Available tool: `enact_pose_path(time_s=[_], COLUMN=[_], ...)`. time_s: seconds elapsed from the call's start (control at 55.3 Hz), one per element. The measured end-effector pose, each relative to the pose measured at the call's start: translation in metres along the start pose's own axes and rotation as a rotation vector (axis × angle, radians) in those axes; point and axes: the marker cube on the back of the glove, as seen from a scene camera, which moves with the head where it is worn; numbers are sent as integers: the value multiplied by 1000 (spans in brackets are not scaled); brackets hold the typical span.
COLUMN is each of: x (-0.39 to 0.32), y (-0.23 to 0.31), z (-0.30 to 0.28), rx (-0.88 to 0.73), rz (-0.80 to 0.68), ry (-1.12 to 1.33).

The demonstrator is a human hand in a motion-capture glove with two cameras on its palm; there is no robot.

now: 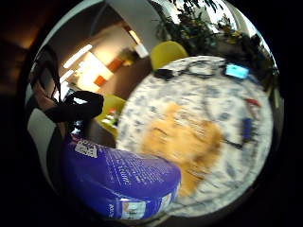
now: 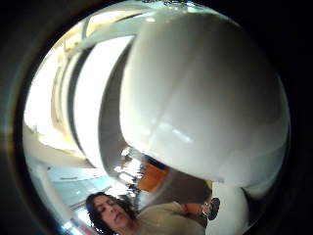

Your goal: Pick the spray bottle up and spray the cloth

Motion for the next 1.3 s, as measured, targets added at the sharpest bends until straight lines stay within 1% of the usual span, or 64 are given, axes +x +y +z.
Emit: enact_pose_path(time_s=[0.072, 0.145, 0.253, 0.326, 0.452, 0.579, 0.67, 0.724, 0.814, 0.941, 1.068, 1.176, 1.303], x=[11, 29, 69, 94, 128, 137, 139, 140, 144, 134, 126, 112, 94], y=[-10, -19, -28, -28, -18, -13, -13, -8, 5, 36, 58, 84, 128], z=[39, 78, 132, 153, 175, 179, 178, 179, 171, 142, 78, 23, -43], rx=[26, 52, 51, 30, 6, 23, -21, -71, -201, -287, -345, -399, -415], rz=[-14, -12, 1, 26, 56, 27, 50, 94, 173, 124, 38, -47, -70], ry=[-132, -213, -189, -155, -100, -72, -73, -64, -22, 98, 289, 403, 470])
